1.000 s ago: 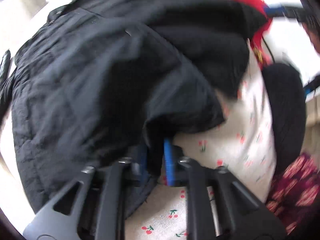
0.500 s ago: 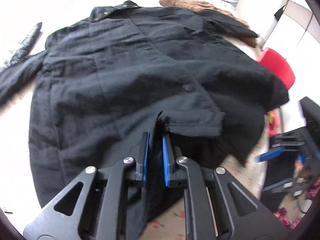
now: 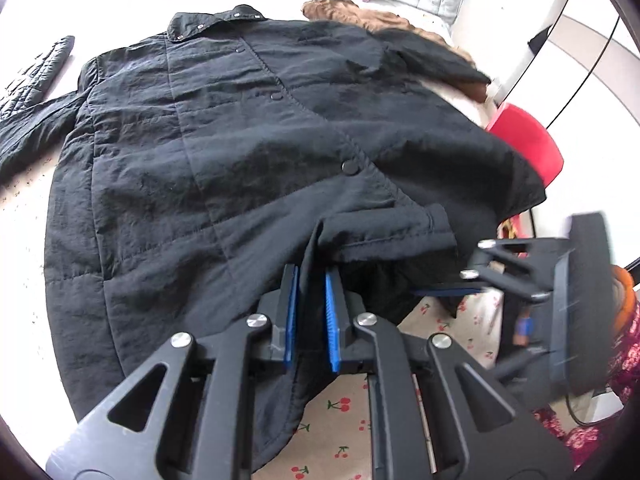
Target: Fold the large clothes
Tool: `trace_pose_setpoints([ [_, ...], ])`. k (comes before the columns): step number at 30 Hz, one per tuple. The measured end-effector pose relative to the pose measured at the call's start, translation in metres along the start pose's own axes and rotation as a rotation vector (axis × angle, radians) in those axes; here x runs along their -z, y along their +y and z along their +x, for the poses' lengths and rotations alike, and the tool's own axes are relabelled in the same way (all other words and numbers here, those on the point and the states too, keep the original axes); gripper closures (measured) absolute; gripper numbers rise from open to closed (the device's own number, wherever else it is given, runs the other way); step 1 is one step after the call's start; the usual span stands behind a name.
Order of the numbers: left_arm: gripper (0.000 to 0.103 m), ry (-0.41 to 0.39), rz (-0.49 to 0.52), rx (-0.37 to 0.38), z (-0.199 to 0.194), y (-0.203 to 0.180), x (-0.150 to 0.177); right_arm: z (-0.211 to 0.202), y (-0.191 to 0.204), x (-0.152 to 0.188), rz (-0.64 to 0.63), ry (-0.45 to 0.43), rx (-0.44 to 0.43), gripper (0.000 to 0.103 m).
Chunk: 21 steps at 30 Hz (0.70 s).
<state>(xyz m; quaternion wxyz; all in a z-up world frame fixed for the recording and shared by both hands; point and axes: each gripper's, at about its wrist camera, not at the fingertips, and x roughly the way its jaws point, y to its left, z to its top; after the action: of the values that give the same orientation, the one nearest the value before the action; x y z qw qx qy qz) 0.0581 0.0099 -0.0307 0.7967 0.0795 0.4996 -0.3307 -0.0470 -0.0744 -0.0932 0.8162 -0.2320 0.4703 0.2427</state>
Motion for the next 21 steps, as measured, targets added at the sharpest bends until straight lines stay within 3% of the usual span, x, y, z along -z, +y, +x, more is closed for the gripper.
trace_pose_setpoints([
  [2, 0.089, -0.013, -0.006, 0.023, -0.007, 0.004, 0.001, 0.015, 0.007, -0.002, -0.077, 0.017, 0.081, 0.052],
  [4, 0.089, -0.021, -0.015, 0.056, -0.011, 0.008, 0.004, 0.023, 0.011, -0.007, -0.102, -0.010, 0.106, 0.061],
  [6, 0.088, -0.025, -0.018, 0.089, -0.014, 0.012, 0.004, 0.028, 0.010, -0.015, -0.091, -0.023, 0.133, 0.092],
  [8, 0.088, -0.024, -0.019, 0.107, -0.017, 0.013, 0.003, 0.034, 0.012, -0.021, -0.089, -0.017, 0.157, 0.099],
  [10, 0.088, -0.041, -0.006, 0.117, -0.029, 0.012, 0.001, 0.021, 0.014, -0.023, -0.059, -0.020, 0.113, 0.100],
  [12, 0.087, -0.074, 0.014, 0.142, -0.044, 0.012, -0.001, -0.009, 0.020, -0.022, -0.044, -0.045, 0.009, 0.100],
  [16, 0.086, -0.121, 0.065, 0.175, -0.064, 0.011, -0.009, -0.033, 0.020, -0.020, -0.011, -0.012, -0.058, 0.100],
  [19, 0.073, -0.120, 0.065, 0.218, -0.058, 0.011, -0.012, -0.033, 0.020, -0.015, 0.039, 0.035, -0.146, 0.095],
  [21, 0.071, -0.086, 0.051, 0.216, -0.043, 0.011, -0.012, -0.048, 0.025, -0.006, 0.030, 0.044, -0.272, 0.093],
])
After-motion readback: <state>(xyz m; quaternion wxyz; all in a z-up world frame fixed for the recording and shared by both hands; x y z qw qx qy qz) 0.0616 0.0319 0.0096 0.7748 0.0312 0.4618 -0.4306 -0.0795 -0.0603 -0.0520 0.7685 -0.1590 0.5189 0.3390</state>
